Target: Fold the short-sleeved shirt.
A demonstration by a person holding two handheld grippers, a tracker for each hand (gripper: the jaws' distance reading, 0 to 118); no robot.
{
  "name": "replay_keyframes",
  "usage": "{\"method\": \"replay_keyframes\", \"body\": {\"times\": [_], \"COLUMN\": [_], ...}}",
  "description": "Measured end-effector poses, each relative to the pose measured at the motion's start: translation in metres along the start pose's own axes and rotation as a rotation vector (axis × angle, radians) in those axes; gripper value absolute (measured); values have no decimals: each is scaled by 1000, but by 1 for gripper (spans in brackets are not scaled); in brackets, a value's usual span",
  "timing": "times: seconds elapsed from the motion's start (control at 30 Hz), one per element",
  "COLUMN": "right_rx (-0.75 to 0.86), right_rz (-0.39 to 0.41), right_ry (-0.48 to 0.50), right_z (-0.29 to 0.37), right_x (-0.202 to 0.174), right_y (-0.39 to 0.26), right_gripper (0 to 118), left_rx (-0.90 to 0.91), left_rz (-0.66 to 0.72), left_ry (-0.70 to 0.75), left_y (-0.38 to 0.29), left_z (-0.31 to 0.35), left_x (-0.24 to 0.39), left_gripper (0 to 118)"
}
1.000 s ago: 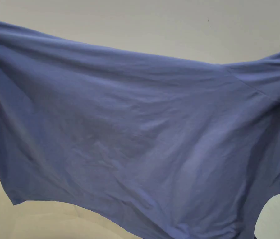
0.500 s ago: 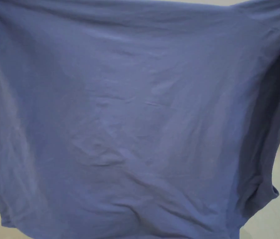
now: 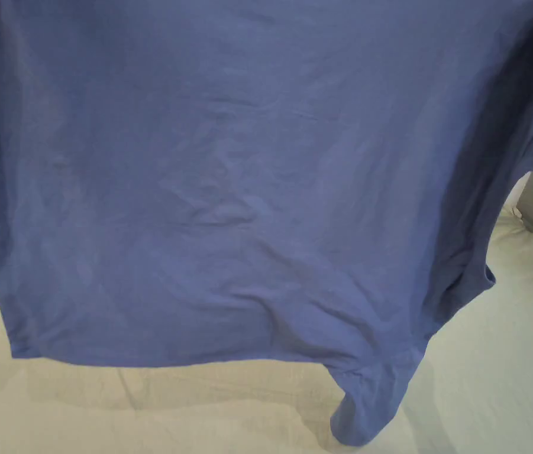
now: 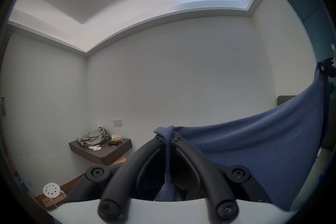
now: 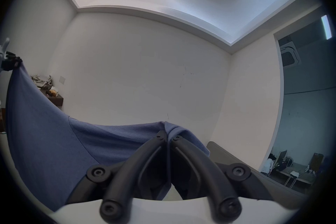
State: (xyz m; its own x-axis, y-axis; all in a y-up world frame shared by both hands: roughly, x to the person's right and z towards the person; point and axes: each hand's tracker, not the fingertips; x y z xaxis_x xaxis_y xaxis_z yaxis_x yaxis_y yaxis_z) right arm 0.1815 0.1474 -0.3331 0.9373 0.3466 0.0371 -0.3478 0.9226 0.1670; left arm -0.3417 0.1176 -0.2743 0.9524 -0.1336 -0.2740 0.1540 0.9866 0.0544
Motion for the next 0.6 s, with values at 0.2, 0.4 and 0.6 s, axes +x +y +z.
{"method": "replay_keyframes", "body": {"times": [0.2,0.4,0.6], "right_rx": [30,9,-85], "right_rz": [17,43,-3], "right_ry": [-34,-35,8], "right_z": [-50,-93,-129], "right_x": [-4,-16,-32], "right_y": [6,-15,-76], "right_gripper": [1,1,1], "left_rx": [-1,-23,-81], "left_rz": [-10,3,-44], "left_ry": [14,25,19], "left_y": [11,-3,-53], "left_z": [-53,-97,-144], "left_x": [12,26,48], "left_gripper": [2,2,2]}}
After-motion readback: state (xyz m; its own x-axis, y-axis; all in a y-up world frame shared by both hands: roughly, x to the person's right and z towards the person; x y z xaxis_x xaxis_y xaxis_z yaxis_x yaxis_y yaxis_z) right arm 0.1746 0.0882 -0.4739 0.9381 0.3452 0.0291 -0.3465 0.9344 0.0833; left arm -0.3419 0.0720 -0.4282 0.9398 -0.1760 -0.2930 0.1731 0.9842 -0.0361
